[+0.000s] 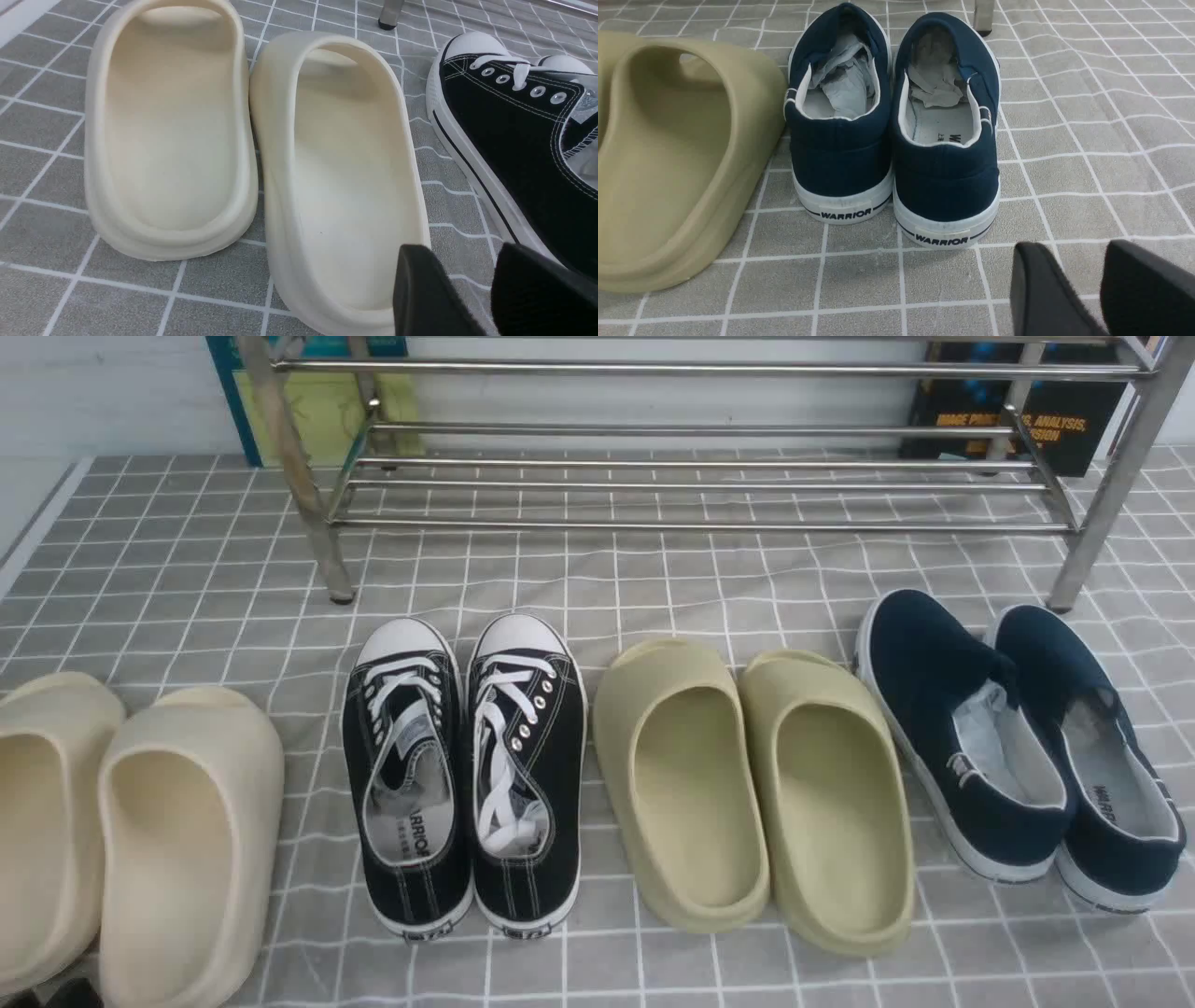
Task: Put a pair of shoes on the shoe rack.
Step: Use the left arm to grab the shoe closest to it
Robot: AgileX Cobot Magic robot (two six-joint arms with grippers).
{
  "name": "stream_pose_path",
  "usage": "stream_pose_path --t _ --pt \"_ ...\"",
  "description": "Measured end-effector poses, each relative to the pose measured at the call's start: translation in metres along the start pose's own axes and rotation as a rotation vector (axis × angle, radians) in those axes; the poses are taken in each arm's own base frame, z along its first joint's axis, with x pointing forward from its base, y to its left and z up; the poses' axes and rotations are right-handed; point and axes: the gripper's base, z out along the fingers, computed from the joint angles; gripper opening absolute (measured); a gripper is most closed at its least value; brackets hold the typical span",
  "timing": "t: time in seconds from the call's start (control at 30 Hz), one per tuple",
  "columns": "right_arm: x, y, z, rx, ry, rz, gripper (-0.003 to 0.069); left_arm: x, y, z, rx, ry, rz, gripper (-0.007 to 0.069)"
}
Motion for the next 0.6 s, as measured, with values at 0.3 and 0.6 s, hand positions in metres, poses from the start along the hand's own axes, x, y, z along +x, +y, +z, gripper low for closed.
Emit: stream_pose_path --t 0.3,0.6 --pt "0.0000 0.0000 0.0000 0.000 0.000 0.000 0.0239 -0.0012 -0.0006 0.0000 0.007 -0.013 -0.010 0.0239" --pt "0.0000 0.0000 0.0000 0.000 0.000 0.000 0.0239 -0.0014 -0.0010 0.0000 0.011 -0.015 -0.021 0.0239"
